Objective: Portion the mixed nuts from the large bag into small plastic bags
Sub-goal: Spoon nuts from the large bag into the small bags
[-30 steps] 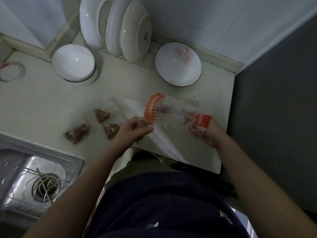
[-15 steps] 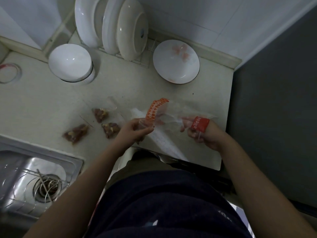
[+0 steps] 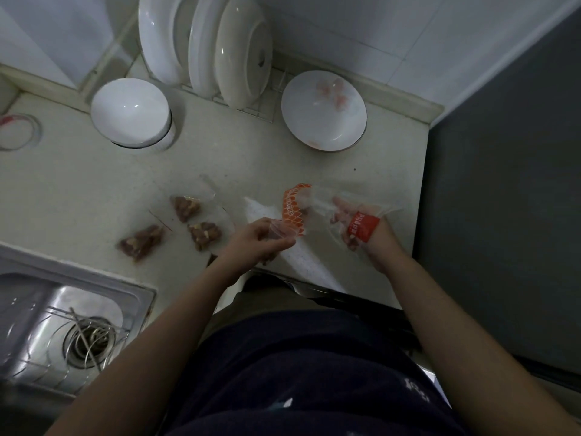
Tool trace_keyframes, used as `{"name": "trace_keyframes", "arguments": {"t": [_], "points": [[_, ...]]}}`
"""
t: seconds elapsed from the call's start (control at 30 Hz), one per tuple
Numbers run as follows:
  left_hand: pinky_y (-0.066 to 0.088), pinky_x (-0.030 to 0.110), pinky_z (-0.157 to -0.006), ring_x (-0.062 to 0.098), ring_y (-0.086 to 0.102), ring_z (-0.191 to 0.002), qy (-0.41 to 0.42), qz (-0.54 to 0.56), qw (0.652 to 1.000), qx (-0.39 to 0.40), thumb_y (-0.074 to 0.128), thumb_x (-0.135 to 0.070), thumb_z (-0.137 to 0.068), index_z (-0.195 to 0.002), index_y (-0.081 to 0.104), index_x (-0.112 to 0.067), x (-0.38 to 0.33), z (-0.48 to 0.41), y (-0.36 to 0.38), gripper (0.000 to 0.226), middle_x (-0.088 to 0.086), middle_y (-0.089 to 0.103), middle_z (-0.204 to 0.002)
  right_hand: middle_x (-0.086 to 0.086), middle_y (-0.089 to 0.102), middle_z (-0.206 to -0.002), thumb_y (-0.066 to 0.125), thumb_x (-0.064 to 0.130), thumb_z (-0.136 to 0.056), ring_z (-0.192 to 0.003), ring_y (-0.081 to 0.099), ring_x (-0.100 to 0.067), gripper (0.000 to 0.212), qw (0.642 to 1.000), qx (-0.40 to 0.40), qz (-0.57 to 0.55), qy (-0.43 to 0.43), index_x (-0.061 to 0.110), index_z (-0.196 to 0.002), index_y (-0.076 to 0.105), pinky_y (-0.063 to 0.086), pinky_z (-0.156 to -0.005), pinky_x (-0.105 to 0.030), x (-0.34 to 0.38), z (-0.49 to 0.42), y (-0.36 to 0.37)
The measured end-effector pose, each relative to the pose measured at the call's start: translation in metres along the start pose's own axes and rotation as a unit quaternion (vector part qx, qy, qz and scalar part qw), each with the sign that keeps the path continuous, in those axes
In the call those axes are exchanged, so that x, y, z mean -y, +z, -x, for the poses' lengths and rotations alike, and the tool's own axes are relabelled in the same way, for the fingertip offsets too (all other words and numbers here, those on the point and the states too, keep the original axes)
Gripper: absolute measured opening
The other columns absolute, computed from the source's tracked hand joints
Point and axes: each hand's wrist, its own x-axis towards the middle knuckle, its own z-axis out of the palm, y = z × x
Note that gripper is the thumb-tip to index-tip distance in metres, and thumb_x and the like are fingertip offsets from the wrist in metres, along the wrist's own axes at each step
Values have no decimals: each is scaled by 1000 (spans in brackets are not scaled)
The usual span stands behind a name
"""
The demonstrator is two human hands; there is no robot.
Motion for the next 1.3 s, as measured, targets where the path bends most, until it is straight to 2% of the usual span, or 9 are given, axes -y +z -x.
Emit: {"name": "trace_keyframes", "arguments": {"t": [0.2,0.37,0.5,0.6,0.7,0.83,0.97,1.1,1.3], "points": [[54,32,-65,16,61,-68,-2,1,1000,-24,76,-38,-80,-97,73,-12,6,2,4,31,-1,68,-93,-15,54,-67,44,-3,-95,-29,44,-4,26,999,-42,11,25,-10,-117,56,28,-30,-11,-4,-3,4],[58,42,-83,30,67,-96,-13,24,999,-45,74,-36,-82,-98,73,-11,6,4,3,30,3,68,-108,-7,53,-66,55,1,-94,-40,50,-4,12,994,-20,100,50,3,-103,61,36,-38,-16,-8,2,0],[57,46,-83,38,65,-98,-11,57,995,-79,74,-38,-81,-100,73,-18,4,8,-1,27,10,71,-102,-3,46,-55,65,13,-89,-38,40,-7,15,969,52,229,74,14,-75,66,25,-34,-14,-4,7,-9],[55,54,-82,44,62,-96,6,58,994,-92,72,-34,-85,-102,72,-13,4,9,-7,27,18,70,-100,-8,56,-76,65,10,-88,-64,52,-12,5,975,81,183,99,10,-90,69,42,-55,-18,1,9,-14],[60,40,-75,36,67,-91,4,55,993,-100,72,-36,-86,-100,73,-13,3,7,-12,28,10,74,-93,-13,58,-88,64,14,-89,-81,52,-23,8,976,88,173,102,17,-88,71,42,-69,-26,6,11,-16],[57,27,-68,30,69,-85,8,50,993,-109,73,-41,-84,-96,74,-12,6,4,-15,31,8,75,-90,-2,54,-60,68,18,-85,-54,45,-16,18,985,71,140,69,20,-70,76,33,-48,-23,13,14,-16],[58,29,-66,22,70,-77,-5,55,992,-117,75,-44,-80,-90,74,-13,8,2,-16,33,7,74,-86,-6,62,-68,61,16,-89,-56,51,-18,20,988,52,141,26,-3,-87,68,37,-59,-25,19,17,-20],[59,38,-74,41,66,-90,-9,53,991,-122,75,-44,-81,-97,72,-4,15,0,-20,44,20,71,-93,4,38,-44,42,-4,-93,-33,30,-5,34,994,-1,107,20,9,-63,51,31,-40,-16,31,23,-31],[59,32,-76,31,70,-90,-14,45,993,-110,73,-45,-81,-98,73,-10,13,-4,-17,39,8,75,-93,9,32,-44,50,7,-95,-37,22,-4,25,996,-52,62,-49,6,-82,71,16,-38,-16,55,38,-54]]}}
